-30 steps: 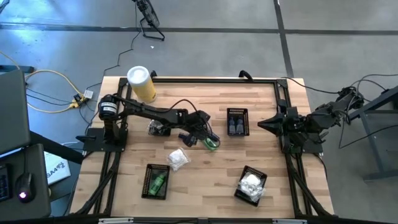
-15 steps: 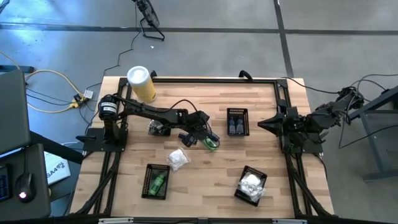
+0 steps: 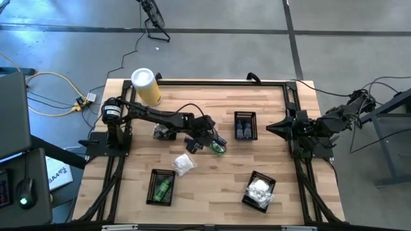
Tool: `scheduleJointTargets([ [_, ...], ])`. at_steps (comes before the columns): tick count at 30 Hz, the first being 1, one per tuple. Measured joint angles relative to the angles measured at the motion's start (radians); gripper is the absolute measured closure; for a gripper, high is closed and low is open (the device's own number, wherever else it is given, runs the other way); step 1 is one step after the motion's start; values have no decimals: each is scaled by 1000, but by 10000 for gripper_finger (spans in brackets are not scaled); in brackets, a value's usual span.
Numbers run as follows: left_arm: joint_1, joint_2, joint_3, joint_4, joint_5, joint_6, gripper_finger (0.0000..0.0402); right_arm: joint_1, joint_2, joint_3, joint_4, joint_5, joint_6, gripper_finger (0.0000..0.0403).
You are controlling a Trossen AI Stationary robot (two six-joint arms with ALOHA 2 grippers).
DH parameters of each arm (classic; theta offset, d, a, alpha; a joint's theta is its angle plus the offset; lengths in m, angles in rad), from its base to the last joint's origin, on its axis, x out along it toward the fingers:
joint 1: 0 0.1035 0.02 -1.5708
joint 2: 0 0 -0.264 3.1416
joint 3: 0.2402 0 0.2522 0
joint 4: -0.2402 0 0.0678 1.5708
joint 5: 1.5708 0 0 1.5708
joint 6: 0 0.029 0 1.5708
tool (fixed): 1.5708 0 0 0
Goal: Pick & Place Travel size toiletries
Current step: Put the green shampoo into the bottom left black basket
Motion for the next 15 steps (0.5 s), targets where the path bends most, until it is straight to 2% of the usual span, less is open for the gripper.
scheduleJointTargets([
  [11,-33,0,0,6,40,-2,402,0,0,0,0,0,0,392],
  [15,-40,0,22,4,-18,2,402,0,0,0,0,0,0,392],
])
